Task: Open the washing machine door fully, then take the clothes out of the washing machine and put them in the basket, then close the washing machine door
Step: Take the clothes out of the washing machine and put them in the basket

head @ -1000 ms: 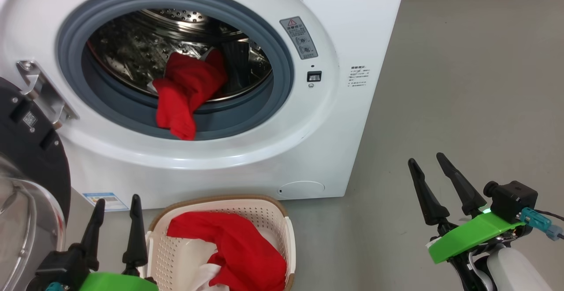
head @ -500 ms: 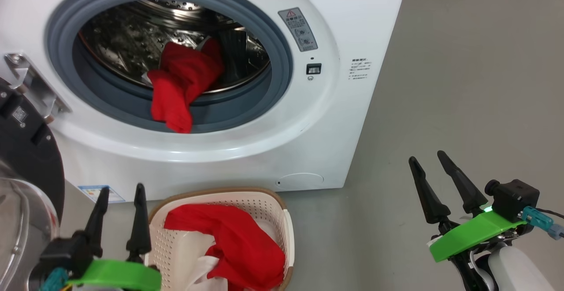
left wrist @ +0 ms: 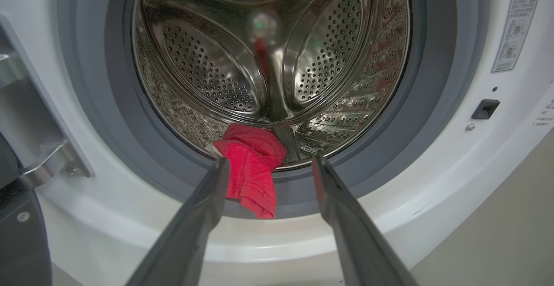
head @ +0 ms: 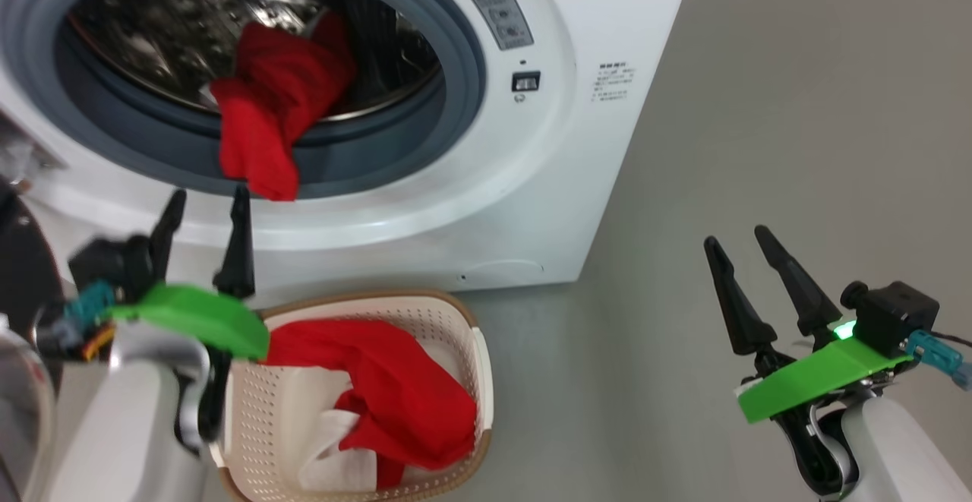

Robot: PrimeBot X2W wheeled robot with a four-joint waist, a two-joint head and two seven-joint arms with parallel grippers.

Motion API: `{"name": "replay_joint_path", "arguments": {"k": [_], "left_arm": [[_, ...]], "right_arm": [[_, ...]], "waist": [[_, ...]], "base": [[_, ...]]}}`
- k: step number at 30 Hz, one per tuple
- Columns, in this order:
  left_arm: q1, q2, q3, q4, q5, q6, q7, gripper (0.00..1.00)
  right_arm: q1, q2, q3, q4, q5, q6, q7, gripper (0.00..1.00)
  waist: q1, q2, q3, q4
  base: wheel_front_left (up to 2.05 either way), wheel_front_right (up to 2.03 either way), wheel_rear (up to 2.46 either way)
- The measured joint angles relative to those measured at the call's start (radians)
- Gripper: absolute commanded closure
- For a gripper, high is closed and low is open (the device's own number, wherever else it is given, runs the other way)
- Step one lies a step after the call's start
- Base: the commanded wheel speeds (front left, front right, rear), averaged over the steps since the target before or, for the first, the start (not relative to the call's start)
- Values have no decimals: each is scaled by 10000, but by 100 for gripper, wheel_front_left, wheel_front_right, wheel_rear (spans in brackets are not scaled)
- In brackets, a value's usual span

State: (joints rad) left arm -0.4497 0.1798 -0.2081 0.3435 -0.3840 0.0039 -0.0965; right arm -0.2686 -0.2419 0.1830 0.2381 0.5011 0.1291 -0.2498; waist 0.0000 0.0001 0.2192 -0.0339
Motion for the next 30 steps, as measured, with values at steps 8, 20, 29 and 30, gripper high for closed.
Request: {"name": "replay_joint_path", "arguments": {"k": [8, 20, 29, 30], "left_arm": [[-2545, -19, -54, 2445, 144, -98, 280, 0], [-5846, 119, -40, 5567, 313, -102, 531, 0], [-7664, 407, -98, 7051, 504, 221, 899, 0], [-7794, 449, -102, 7194, 514, 268, 959, 0]], "right_arm": [[-407, 123, -12, -111, 0, 0, -2, 0], [-1057, 234, -40, -355, 0, 0, -2, 0], [-1662, 391, -50, -516, 2, 0, -2, 0], [-1686, 408, -61, -516, 2, 0, -2, 0]], "waist": [[0, 0, 888, -309], [0, 0, 2265, -868], [0, 0, 3271, -1317], [0, 0, 3364, -1384]], "base": [[0, 0, 0], [0, 0, 0], [0, 0, 0], [0, 0, 0]]}}
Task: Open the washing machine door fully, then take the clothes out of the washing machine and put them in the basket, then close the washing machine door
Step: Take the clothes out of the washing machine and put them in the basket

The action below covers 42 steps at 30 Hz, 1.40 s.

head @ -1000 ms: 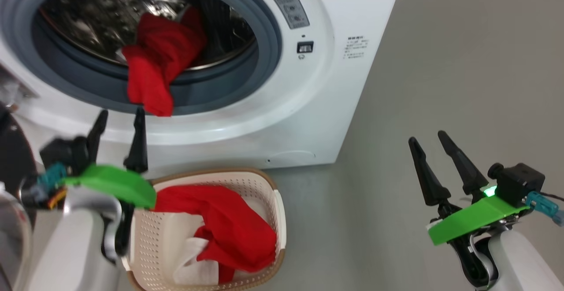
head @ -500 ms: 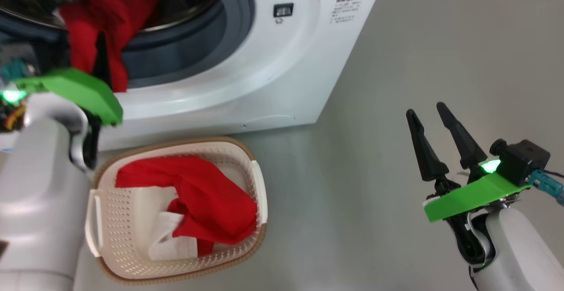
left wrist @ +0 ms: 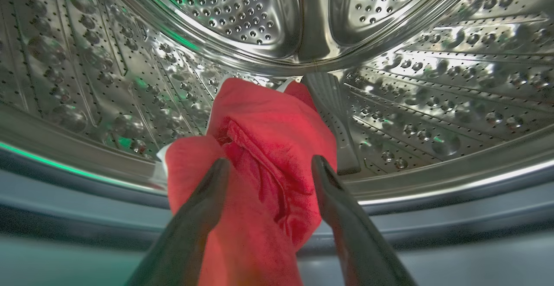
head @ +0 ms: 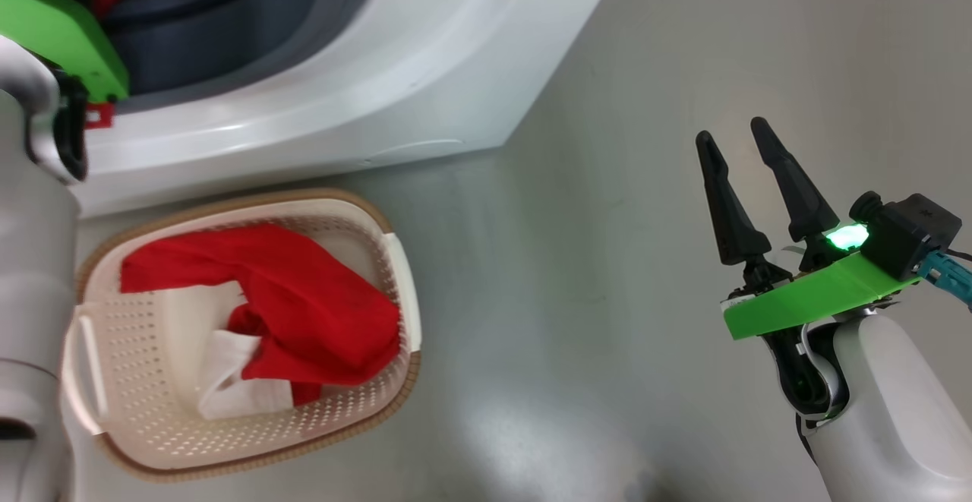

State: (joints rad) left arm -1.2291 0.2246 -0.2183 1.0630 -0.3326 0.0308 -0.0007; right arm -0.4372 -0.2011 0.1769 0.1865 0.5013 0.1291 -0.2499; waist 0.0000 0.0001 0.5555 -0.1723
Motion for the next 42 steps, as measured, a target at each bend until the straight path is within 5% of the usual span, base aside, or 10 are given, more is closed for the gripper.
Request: {"name": "replay_joint_path", "arguments": {"k": [10, 21, 22, 23, 42], "left_arm": [[-918, 259, -144, 1304, 75, 58, 249, 0], [-1331, 240, -445, 1929, 320, 660, 1143, 0], [-1331, 232, -464, 1941, 320, 658, 1185, 56], [-1331, 226, -476, 1952, 318, 656, 1225, 100], [-804, -44, -725, 2259, 111, -15, -493, 100]], "right_arm": [[-99, 117, -104, -35, 0, 0, 0, 0], [-141, 171, -180, -63, 0, 0, 0, 0], [-141, 176, -180, -63, 0, 0, 0, 0], [-141, 176, -180, -61, -2, 0, 0, 0], [-128, 167, -125, 104, -69, 0, 0, 0]], "waist": [[0, 0, 629, -649], [0, 0, 698, -741], [0, 0, 685, -732], [0, 0, 667, -721], [0, 0, -90, -507]], "base": [[0, 0, 0], [0, 0, 0], [0, 0, 0], [0, 0, 0], [0, 0, 0]]}}
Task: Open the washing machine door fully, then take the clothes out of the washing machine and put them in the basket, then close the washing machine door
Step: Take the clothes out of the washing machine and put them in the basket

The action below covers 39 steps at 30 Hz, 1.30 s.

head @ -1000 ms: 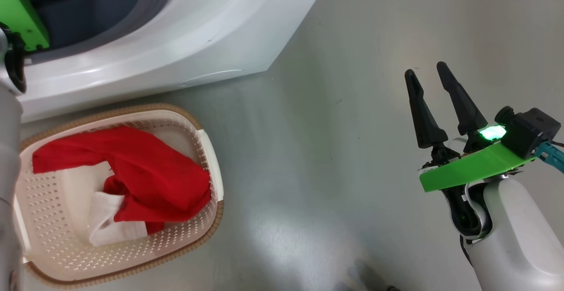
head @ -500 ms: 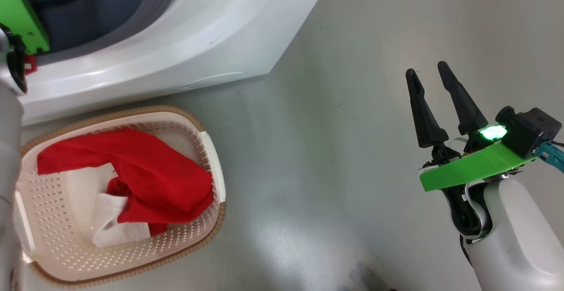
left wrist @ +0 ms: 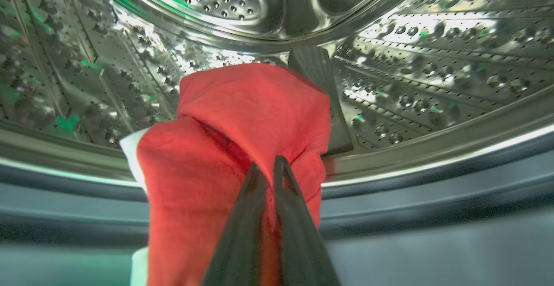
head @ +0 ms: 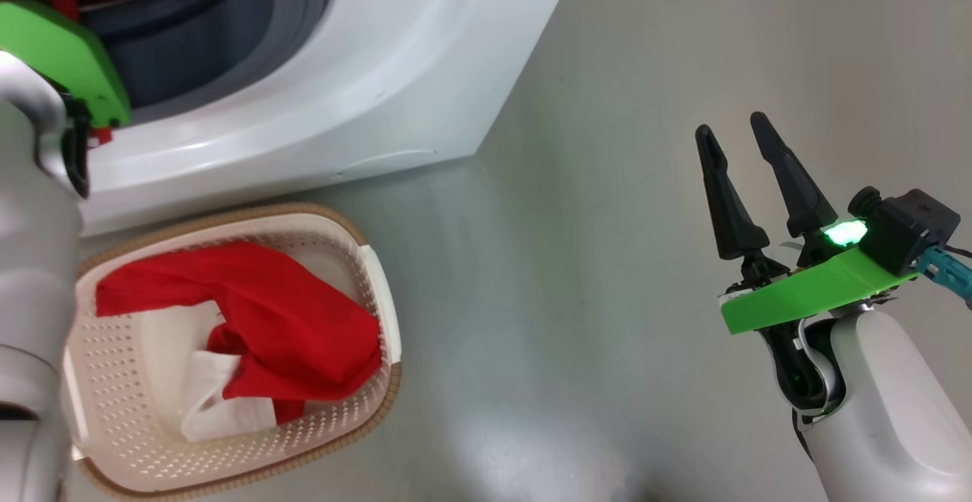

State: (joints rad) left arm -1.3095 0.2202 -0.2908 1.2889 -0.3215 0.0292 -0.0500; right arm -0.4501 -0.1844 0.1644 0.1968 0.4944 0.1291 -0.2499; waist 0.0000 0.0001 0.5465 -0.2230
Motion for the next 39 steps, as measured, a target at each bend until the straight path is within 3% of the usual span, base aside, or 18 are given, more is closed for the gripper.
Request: {"name": "replay_joint_path", "arguments": {"k": [13, 21, 34, 39], "left_arm": [[963, -522, -376, -272, -2, -696, -1672, 100], [1910, -809, -637, -1206, -2, -867, -1981, 100], [4724, -650, -802, -5049, 13, -849, -1996, 100], [5852, -431, -959, -7254, 15, -583, -1787, 100]], "right_arm": [[341, -163, 138, 242, -2, 0, 0, 0], [873, -359, 153, 326, -2, 0, 0, 0], [1642, -387, 165, 617, -2, 0, 0, 0], [1913, -397, 194, 746, -2, 0, 0, 0]], "waist": [[0, -1, -1091, 498], [0, 0, -1909, 940], [0, 0, -3337, 1728], [0, 0, -3795, 2072]], "base": [[0, 0, 0], [0, 0, 0], [0, 0, 0], [0, 0, 0]]}}
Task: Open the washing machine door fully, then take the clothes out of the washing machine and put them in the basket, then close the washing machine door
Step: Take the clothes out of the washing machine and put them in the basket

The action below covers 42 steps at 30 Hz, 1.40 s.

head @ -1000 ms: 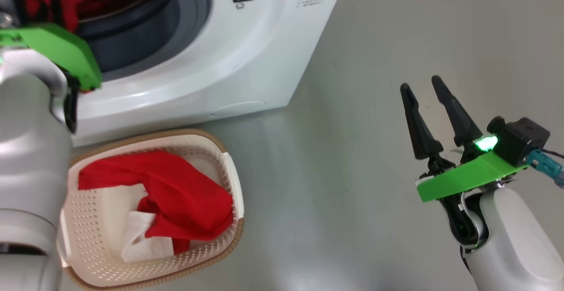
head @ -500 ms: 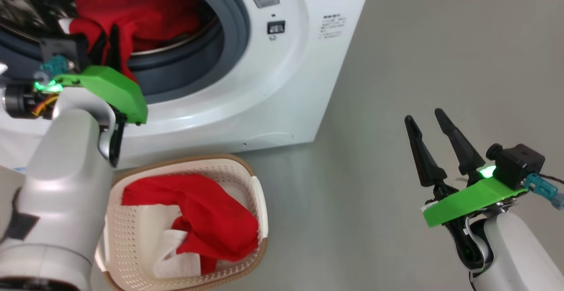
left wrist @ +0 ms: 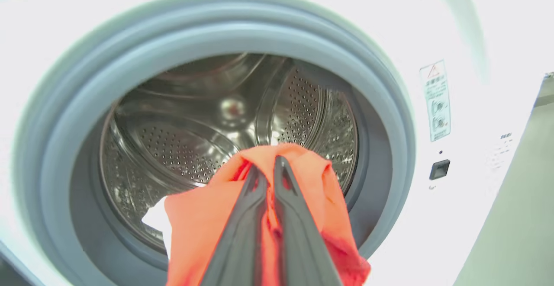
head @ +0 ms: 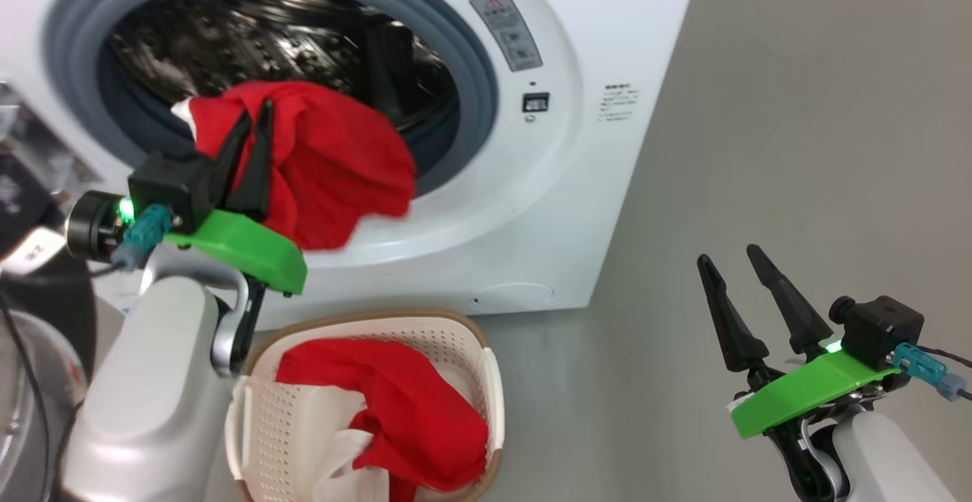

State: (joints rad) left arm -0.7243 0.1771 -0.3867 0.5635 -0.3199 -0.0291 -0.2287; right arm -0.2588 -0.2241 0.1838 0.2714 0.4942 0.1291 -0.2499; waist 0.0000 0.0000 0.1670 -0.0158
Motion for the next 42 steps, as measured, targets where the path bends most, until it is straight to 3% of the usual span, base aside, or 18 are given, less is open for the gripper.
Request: {"name": "replay_joint_path", "arguments": {"k": [10, 19, 27, 42], "left_arm": [[2626, 840, 50, -5333, -117, 991, 1526, 100], [4588, 1014, -52, -6746, -201, 1540, 1802, 100], [5306, 759, -173, -5655, -746, 1457, 1193, 100], [4279, 40, 29, -52, -1421, 318, -104, 100]], "right_arm": [[221, -23, 188, 48, 2, 0, 0, 0], [221, -119, 270, 38, 12, 0, 0, 0], [171, -153, 282, -19, 12, 0, 2, 0], [-146, -268, 284, -165, 15, 0, 0, 0]], "waist": [[1, 0, -585, 561], [0, 0, -464, 559], [1, 0, -140, 362], [1, 0, 452, -285]], "base": [[0, 0, 0], [0, 0, 0], [0, 0, 0], [0, 0, 0]]}}
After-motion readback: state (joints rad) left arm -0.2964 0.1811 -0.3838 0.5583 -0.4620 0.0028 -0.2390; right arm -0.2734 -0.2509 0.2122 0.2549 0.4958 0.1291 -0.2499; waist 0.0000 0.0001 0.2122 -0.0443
